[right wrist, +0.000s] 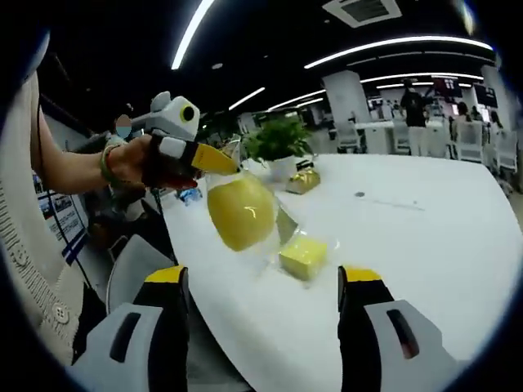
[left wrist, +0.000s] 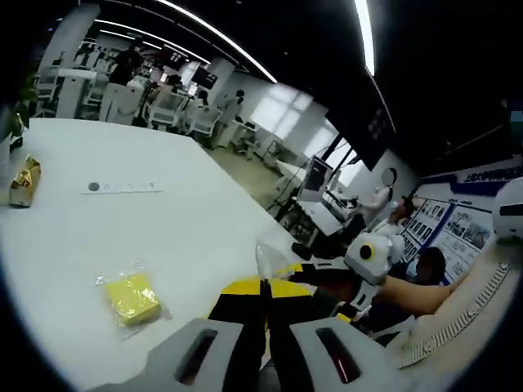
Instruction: Compare the silicone blocks by pressing each to a similar depth, holding the contact briefly, and releasing to observe deformation and rebound differences across the visible hardness samples.
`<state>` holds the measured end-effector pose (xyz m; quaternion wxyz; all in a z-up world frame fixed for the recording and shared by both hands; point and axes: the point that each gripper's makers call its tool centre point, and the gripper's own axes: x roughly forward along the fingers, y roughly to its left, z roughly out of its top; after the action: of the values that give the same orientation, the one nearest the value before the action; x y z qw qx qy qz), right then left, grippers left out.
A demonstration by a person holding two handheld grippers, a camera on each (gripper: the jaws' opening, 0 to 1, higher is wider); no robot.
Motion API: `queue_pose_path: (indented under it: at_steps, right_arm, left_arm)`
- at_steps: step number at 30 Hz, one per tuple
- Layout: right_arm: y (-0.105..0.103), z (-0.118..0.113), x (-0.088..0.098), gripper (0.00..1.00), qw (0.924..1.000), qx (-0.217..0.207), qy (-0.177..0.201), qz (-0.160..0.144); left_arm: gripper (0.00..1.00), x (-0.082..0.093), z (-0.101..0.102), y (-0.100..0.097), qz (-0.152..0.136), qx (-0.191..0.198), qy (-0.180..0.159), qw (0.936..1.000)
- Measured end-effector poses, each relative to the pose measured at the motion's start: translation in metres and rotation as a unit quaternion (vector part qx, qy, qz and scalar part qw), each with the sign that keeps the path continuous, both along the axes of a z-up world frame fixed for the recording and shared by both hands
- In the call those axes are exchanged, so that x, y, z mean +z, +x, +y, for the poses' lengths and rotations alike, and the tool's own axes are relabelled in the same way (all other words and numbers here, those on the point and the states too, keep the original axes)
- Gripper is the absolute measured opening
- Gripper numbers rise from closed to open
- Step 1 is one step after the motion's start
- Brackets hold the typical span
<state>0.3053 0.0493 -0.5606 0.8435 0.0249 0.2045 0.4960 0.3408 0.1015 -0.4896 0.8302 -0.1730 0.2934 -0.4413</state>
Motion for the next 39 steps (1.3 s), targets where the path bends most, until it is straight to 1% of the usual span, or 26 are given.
queue_pose_path:
  at_steps: [2, 6, 8, 10, 12, 15, 17, 21, 25, 30, 31, 32, 33, 34, 37, 39]
  right_arm:
    - [0.001, 0.011, 0.002, 0.7, 0.9998, 0.016, -0.002, -0.008]
    - [0.003, 0.031, 0.005, 0.7, 0.9986, 0.051, -0.01, -0.013]
    - [0.005, 0.039, 0.006, 0.69, 0.9977, 0.064, -0.013, -0.015]
    - [0.007, 0.045, 0.008, 0.67, 0.9965, 0.078, -0.016, -0.025]
    - [0.006, 0.052, 0.006, 0.65, 0.9947, 0.098, -0.025, -0.022]
    - [0.004, 0.063, 0.008, 0.59, 0.9917, 0.121, -0.028, -0.033]
    - [0.005, 0.068, 0.01, 0.56, 0.9904, 0.129, -0.029, -0.041]
    - [0.004, 0.074, 0.007, 0.52, 0.9885, 0.141, -0.035, -0.043]
    - [0.002, 0.077, 0.003, 0.41, 0.9851, 0.155, -0.046, -0.056]
    - [0.004, 0.078, 0.001, 0.37, 0.9834, 0.162, -0.052, -0.062]
    - [0.006, 0.077, -0.001, 0.35, 0.9825, 0.161, -0.061, -0.072]
    - [0.003, 0.078, -0.001, 0.35, 0.9814, 0.168, -0.06, -0.071]
    - [0.003, 0.079, 0.0, 0.34, 0.9798, 0.17, -0.062, -0.085]
    - [0.004, 0.079, 0.0, 0.33, 0.9788, 0.171, -0.065, -0.091]
    - [0.003, 0.08, -0.002, 0.3, 0.9798, 0.169, -0.066, -0.084]
    - [0.002, 0.081, -0.003, 0.28, 0.9791, 0.168, -0.072, -0.088]
  left_arm:
    - [0.0, 0.0, 0.002, -0.005, -0.004, -0.006, 0.006, 1.0]
    - [0.0, -0.001, 0.004, -0.011, -0.007, -0.013, 0.015, 0.9998]
    - [0.0, -0.002, 0.004, -0.013, -0.007, -0.017, 0.02, 0.9996]
    - [0.0, -0.004, 0.004, -0.016, -0.007, -0.023, 0.023, 0.9994]
    - [0.0, -0.005, 0.002, -0.018, -0.008, -0.029, 0.029, 0.9991]
    - [0.0, -0.007, 0.0, -0.018, -0.004, -0.034, 0.031, 0.9989]
    - [0.0, -0.009, -0.002, -0.019, -0.001, -0.04, 0.033, 0.9986]
    - [0.0, -0.011, -0.005, -0.019, 0.001, -0.047, 0.036, 0.9982]
    - [0.0, -0.012, -0.007, -0.02, 0.001, -0.054, 0.041, 0.9977]
    - [0.0, -0.011, -0.011, -0.02, 0.005, -0.061, 0.035, 0.9975]
    - [0.0, -0.011, -0.011, -0.021, 0.006, -0.062, 0.034, 0.9975]
    - [0.0, -0.011, -0.012, -0.022, 0.005, -0.066, 0.034, 0.9972]
    - [0.0, -0.011, -0.012, -0.023, 0.004, -0.069, 0.035, 0.997]
    - [0.0, -0.012, -0.012, -0.024, 0.003, -0.073, 0.038, 0.9966]
    - [0.0, -0.013, -0.011, -0.025, 0.004, -0.077, 0.039, 0.9962]
    - [0.0, -0.013, -0.011, -0.027, 0.003, -0.081, 0.038, 0.996]
